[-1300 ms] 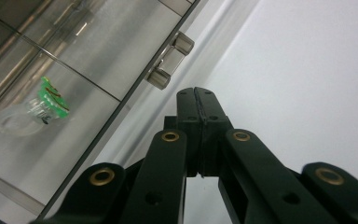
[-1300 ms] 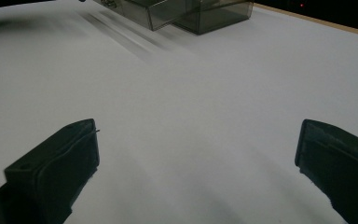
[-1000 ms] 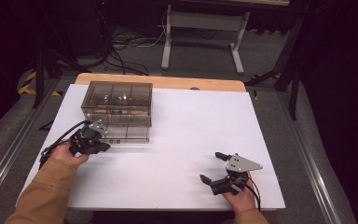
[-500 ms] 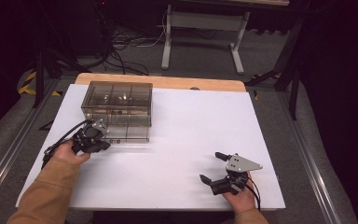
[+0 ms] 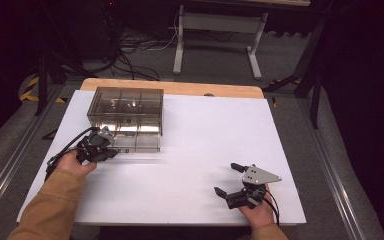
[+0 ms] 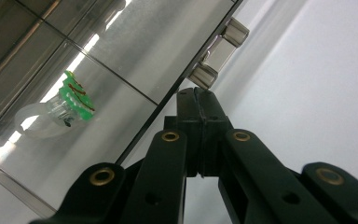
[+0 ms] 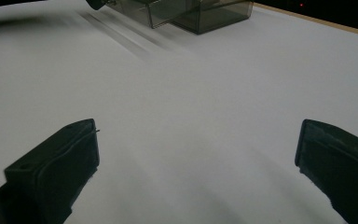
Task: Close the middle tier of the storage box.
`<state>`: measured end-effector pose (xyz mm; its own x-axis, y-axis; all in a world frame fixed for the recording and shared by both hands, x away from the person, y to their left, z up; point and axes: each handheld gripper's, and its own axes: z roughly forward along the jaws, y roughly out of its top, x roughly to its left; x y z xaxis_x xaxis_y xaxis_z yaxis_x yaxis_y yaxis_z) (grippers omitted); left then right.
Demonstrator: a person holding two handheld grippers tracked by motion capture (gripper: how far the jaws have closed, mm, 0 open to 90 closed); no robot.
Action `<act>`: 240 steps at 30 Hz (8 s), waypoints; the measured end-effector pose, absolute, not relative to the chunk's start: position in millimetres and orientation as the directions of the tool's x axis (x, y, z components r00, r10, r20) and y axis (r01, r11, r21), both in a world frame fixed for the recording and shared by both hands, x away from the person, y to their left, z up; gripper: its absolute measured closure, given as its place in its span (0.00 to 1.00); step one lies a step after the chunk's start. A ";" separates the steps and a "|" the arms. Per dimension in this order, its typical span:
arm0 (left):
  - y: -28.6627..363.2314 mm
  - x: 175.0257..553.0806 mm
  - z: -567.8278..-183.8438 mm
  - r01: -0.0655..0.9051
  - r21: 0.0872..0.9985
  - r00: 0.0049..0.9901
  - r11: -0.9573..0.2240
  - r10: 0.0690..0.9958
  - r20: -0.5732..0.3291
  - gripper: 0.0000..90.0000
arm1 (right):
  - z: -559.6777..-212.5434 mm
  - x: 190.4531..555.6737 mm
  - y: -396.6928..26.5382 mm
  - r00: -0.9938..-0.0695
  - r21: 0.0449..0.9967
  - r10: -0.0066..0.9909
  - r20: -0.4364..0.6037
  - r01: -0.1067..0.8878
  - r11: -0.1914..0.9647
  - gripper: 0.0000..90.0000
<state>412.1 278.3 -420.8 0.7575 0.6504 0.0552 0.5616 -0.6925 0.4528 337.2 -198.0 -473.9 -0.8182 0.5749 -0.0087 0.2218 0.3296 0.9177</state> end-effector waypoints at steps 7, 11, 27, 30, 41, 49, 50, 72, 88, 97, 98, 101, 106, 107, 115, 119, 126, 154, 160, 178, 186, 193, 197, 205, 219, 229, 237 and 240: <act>278.3 414.0 -419.4 0.573 0.467 0.739 -0.673 0.671 0.061 1.00 | -473.8 337.1 -198.1 -0.818 0.918 0.575 -0.008 0.223 0.329 0.00; 279.9 414.6 -418.6 0.581 0.481 0.723 -0.656 0.688 0.064 1.00 | -473.8 337.2 -198.1 -0.818 0.918 0.575 -0.007 0.223 0.329 0.00; 283.0 423.5 -417.1 0.604 0.544 0.675 -0.582 0.737 0.038 1.00 | -474.0 337.7 -198.4 -0.817 0.918 0.577 -0.007 0.224 0.328 0.00; 284.1 426.5 -416.8 0.614 0.561 0.661 -0.555 0.750 0.019 1.00 | -473.9 337.7 -198.5 -0.816 0.917 0.578 -0.006 0.226 0.329 0.00; 287.9 434.0 -418.1 0.633 0.604 0.620 -0.485 0.784 -0.019 1.00 | -473.9 337.7 -198.4 -0.814 0.917 0.581 -0.002 0.231 0.326 0.00; 287.3 439.2 -420.8 0.646 0.612 0.590 -0.456 0.807 -0.022 1.00 | -473.9 337.7 -198.3 -0.814 0.916 0.580 -0.005 0.229 0.329 0.00; 287.2 440.1 -421.6 0.643 0.613 0.588 -0.458 0.809 -0.013 1.00 | -473.9 337.7 -198.3 -0.815 0.916 0.580 -0.005 0.229 0.329 0.00; 288.7 448.9 -427.5 0.645 0.677 0.524 -0.355 0.850 -0.053 1.00 | -474.1 337.6 -198.1 -0.816 0.917 0.579 -0.005 0.227 0.328 0.00; 291.0 456.3 -431.9 0.644 0.709 0.485 -0.286 0.870 -0.090 1.00 | -474.0 337.5 -198.3 -0.816 0.917 0.578 -0.007 0.226 0.329 0.00; 289.6 458.8 -433.4 0.634 0.723 0.460 -0.274 0.885 -0.068 1.00 | -474.0 337.5 -198.3 -0.816 0.917 0.578 -0.007 0.225 0.329 0.00; 289.4 458.4 -433.5 0.637 0.721 0.460 -0.272 0.885 -0.072 1.00 | -474.0 337.5 -198.3 -0.816 0.917 0.578 -0.007 0.225 0.329 0.00; 289.6 458.4 -433.6 0.635 0.722 0.461 -0.274 0.884 -0.070 1.00 | -474.0 337.4 -198.3 -0.817 0.917 0.577 -0.007 0.225 0.329 0.00; 290.6 459.1 -433.6 0.631 0.724 0.465 -0.278 0.883 -0.067 1.00 | -474.1 337.4 -198.1 -0.817 0.918 0.577 -0.006 0.225 0.327 0.00; 290.5 459.1 -433.6 0.630 0.724 0.466 -0.280 0.882 -0.064 1.00 | -474.1 337.4 -198.2 -0.817 0.918 0.577 -0.006 0.224 0.328 0.00; 288.2 456.7 -432.7 0.622 0.724 0.470 -0.298 0.882 -0.041 0.98 | -474.0 337.4 -198.3 -0.817 0.917 0.577 -0.007 0.225 0.329 0.00; 289.3 453.9 -430.3 0.607 0.729 0.489 -0.318 0.872 -0.027 0.92 | -474.0 337.6 -198.2 -0.818 0.917 0.575 -0.005 0.225 0.328 0.00; 293.2 448.6 -423.7 0.601 0.735 0.525 -0.314 0.849 -0.066 0.81 | -473.7 338.1 -198.0 -0.820 0.916 0.572 -0.002 0.227 0.329 0.00; 287.0 401.8 -394.3 0.502 0.788 0.723 -0.357 0.673 -0.156 0.06 | -472.5 341.2 -200.4 -0.823 0.920 0.568 0.028 0.244 0.308 0.00; 283.6 389.2 -396.9 0.481 0.801 0.753 -0.355 0.635 -0.170 0.00 | -472.3 341.4 -199.7 -0.826 0.919 0.563 0.032 0.246 0.309 0.00; 269.7 355.3 -427.7 0.377 0.841 0.810 -0.388 0.578 -0.097 0.01 | -472.6 340.9 -199.1 -0.828 0.919 0.560 0.028 0.242 0.311 0.00; 266.8 344.6 -438.8 0.351 0.867 0.790 -0.354 0.609 -0.071 0.00 | -472.7 339.9 -199.4 -0.829 0.920 0.558 0.029 0.240 0.309 0.00; 268.7 338.9 -449.8 0.341 0.870 0.796 -0.356 0.602 -0.065 0.00 | -472.8 339.9 -199.2 -0.831 0.920 0.555 0.027 0.238 0.312 0.00; 266.8 335.0 -457.1 0.353 0.864 0.803 -0.360 0.590 -0.082 0.00 | -472.7 339.9 -199.2 -0.831 0.921 0.555 0.031 0.239 0.307 0.00; 264.8 328.6 -462.4 0.352 0.853 0.818 -0.385 0.570 -0.080 0.00 | -472.7 339.9 -199.4 -0.835 0.921 0.550 0.029 0.235 0.309 0.00; 275.5 330.6 -466.1 0.373 0.882 0.800 -0.288 0.581 -0.148 0.00 | -472.8 339.2 -199.2 -0.839 0.922 0.544 0.029 0.233 0.311 0.00; 273.4 330.2 -465.9 0.362 0.882 0.798 -0.303 0.589 -0.125 0.00 | -472.6 340.2 -199.1 -0.840 0.922 0.541 0.030 0.233 0.310 0.00; 273.3 330.0 -465.4 0.359 0.880 0.789 -0.311 0.605 -0.108 0.00 | -472.6 340.3 -198.9 -0.842 0.921 0.539 0.030 0.233 0.312 0.00; 273.2 330.0 -465.4 0.359 0.880 0.790 -0.311 0.604 -0.108 0.00 | -472.7 340.5 -198.7 -0.842 0.921 0.539 0.027 0.230 0.314 0.00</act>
